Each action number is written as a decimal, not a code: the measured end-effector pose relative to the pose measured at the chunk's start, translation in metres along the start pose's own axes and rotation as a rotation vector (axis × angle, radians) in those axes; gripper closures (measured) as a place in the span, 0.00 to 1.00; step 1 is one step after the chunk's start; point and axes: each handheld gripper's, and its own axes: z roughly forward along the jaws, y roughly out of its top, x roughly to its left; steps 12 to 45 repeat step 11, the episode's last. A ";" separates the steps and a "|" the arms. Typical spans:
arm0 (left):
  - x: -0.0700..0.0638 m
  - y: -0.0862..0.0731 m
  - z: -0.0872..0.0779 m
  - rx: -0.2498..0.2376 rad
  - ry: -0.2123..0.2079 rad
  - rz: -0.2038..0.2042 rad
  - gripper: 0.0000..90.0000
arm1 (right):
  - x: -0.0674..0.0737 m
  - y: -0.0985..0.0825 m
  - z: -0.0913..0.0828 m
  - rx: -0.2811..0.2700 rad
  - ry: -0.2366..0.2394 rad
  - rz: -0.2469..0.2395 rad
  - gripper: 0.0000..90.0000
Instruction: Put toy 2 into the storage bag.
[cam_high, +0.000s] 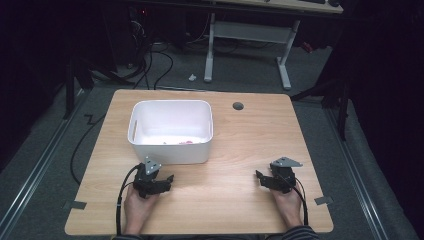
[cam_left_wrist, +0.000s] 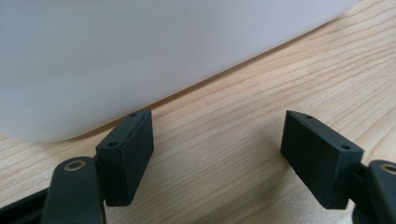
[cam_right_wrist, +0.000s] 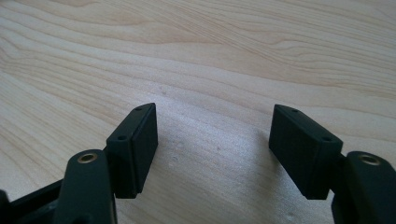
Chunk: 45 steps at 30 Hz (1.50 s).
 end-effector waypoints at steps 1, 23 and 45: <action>0.000 0.000 0.000 0.000 0.000 0.001 0.29 | -0.001 0.000 0.000 0.002 0.003 0.007 0.36; 0.000 0.000 0.000 0.000 0.001 0.001 0.29 | 0.000 0.000 0.000 0.004 0.000 0.011 0.35; 0.000 0.000 0.000 0.000 0.001 0.001 0.29 | 0.000 0.000 0.000 0.004 0.000 0.011 0.35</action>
